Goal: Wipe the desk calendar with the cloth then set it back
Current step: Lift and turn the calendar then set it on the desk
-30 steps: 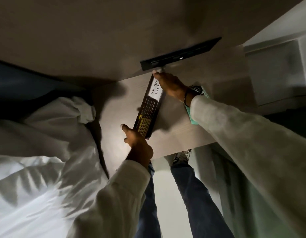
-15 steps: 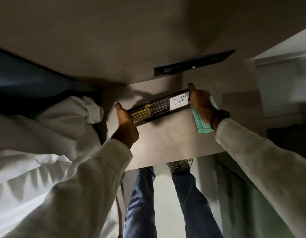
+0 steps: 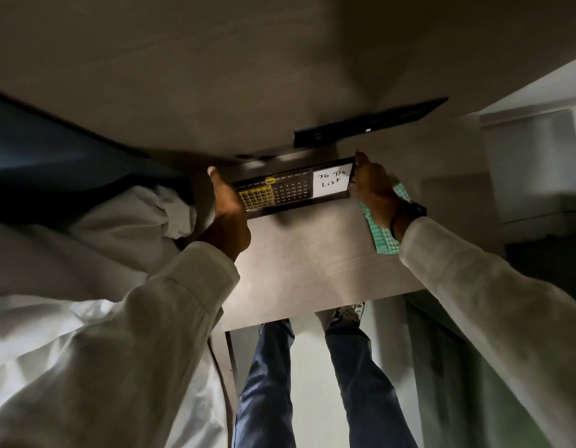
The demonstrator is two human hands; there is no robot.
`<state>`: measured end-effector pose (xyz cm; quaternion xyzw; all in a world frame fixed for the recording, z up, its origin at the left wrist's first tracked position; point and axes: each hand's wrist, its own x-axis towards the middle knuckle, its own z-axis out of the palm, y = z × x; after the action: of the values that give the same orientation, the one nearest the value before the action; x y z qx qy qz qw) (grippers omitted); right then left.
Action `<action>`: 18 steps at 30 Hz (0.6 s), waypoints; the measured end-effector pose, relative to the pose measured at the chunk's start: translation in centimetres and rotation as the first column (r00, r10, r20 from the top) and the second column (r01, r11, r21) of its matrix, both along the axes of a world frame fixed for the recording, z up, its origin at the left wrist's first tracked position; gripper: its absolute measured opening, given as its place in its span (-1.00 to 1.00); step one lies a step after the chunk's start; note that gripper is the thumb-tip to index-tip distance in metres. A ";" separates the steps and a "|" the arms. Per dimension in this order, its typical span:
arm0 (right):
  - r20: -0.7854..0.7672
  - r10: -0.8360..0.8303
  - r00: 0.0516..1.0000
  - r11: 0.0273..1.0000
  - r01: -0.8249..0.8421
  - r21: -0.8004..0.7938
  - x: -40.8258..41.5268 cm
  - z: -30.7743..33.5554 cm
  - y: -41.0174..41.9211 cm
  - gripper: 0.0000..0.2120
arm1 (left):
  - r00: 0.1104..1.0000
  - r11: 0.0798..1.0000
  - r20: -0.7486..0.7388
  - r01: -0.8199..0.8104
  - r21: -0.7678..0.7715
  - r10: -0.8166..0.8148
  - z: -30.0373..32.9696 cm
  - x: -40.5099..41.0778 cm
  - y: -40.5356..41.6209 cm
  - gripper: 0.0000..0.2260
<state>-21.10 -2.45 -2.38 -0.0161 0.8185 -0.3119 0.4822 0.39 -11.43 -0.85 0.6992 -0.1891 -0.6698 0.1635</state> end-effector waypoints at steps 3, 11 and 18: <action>-0.022 0.008 1.000 1.000 -0.008 -0.003 0.5 0.2 -0.3 -0.39 | 1.000 1.000 0.002 -0.021 0.016 0.021 -0.3 0.2 -0.1 -0.29; -0.061 0.008 0.998 1.000 -0.007 0.006 1.1 0.1 0.0 -0.62 | 0.999 1.000 0.030 -0.027 -0.005 0.027 -0.7 0.5 -0.9 -0.30; -0.105 0.159 0.982 0.987 -0.158 0.016 0.9 1.1 0.4 -0.56 | 0.993 0.991 0.104 0.071 -0.115 -0.059 0.6 1.2 -0.6 -0.38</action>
<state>-20.24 -2.03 -1.29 -0.0959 0.8403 -0.2680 0.4613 1.60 -12.01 -0.28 0.7145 -0.2594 -0.6263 0.1731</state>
